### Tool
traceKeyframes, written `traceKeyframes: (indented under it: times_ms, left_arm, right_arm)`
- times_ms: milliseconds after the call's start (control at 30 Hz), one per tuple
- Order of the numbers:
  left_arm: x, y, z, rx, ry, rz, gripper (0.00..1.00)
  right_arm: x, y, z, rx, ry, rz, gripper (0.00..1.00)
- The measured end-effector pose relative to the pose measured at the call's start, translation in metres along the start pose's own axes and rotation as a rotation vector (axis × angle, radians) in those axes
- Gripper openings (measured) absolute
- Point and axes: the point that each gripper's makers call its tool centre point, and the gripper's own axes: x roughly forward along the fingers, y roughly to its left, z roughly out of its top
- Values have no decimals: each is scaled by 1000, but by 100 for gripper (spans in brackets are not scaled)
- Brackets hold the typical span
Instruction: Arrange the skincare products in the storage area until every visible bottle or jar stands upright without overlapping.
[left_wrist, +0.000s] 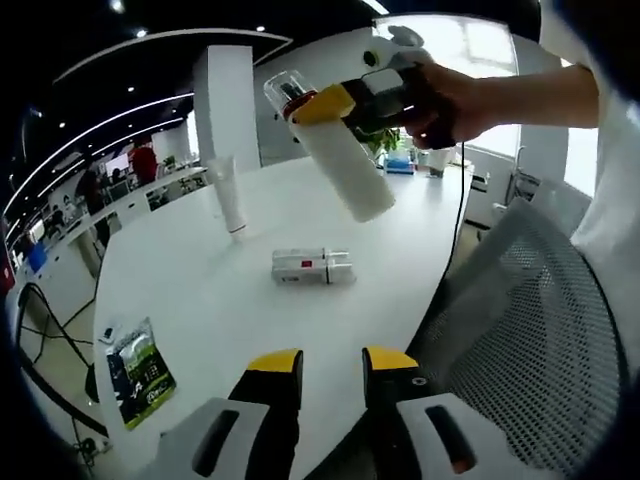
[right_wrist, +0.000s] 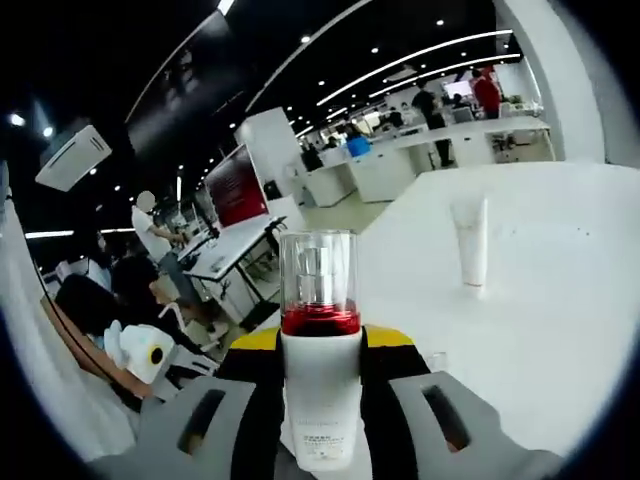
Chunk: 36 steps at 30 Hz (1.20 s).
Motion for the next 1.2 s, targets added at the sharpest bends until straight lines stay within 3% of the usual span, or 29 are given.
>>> traceKeyframes:
  times_ms: [133,333,600,933,1067,1200]
  left_arm:
    - [0,10,-3,-92,9,16,24]
    - [1,6,-3,-65,11,8,24]
    - [1,6,0,-102,-2,-6,24]
    - [-4,-7,18,-126,-85,-87,27]
    - [-7,-14,26,-162,-120,-136,34]
    - [-9,-38,27,-208,-101,-267,35]
  right_arm:
    - [1,19,-8,14,-17,43,25]
    - [5,42,-7,-1,-57,78,25]
    - [-3,43,-6,-5,-70,82,25]
    - [-25,39,0,-21,-45,100,25]
    - [-32,35,7,-17,-68,102,25]
    - [-35,41,15,-32,-74,122,25]
